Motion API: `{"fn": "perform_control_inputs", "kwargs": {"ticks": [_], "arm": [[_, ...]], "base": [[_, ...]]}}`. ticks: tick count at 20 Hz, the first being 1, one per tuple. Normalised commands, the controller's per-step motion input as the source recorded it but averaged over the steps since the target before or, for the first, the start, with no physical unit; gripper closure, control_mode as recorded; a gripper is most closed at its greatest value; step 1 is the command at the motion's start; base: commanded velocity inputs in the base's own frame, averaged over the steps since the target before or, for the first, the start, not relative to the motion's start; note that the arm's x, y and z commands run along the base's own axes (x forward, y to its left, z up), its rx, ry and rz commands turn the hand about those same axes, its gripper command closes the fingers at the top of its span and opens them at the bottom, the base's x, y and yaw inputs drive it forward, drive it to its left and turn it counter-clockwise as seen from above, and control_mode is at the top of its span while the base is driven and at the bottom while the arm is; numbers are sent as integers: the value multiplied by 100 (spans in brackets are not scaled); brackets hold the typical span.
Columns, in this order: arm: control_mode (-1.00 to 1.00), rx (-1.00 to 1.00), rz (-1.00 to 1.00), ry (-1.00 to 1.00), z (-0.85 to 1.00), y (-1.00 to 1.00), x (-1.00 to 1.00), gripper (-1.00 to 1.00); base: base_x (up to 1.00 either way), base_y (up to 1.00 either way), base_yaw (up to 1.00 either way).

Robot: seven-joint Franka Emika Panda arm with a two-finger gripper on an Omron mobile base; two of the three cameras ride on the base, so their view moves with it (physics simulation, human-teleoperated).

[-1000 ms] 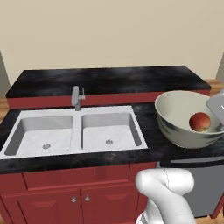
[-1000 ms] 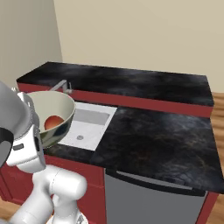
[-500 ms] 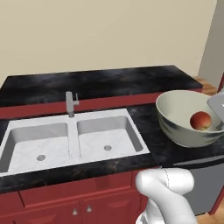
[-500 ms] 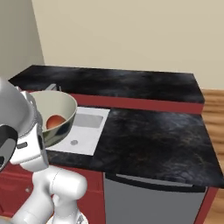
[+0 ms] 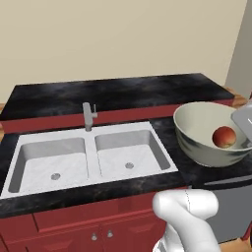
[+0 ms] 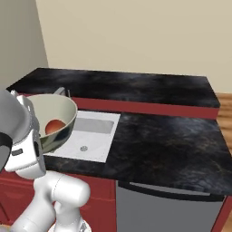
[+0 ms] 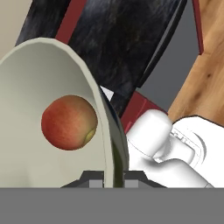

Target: Pick the apple from the cabinet and place it in the bowl. Then pick the bowl and place it in the sink. Then turn on the sink facuet.

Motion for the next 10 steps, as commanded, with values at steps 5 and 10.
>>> {"fn": "perform_control_inputs", "kwargs": {"ticks": [5,10], "arm": [[100,0,0,0,0,0,0,100],[100,0,0,0,0,0,0,100]], "base": [[34,-5,15],[51,-4,10]]}}
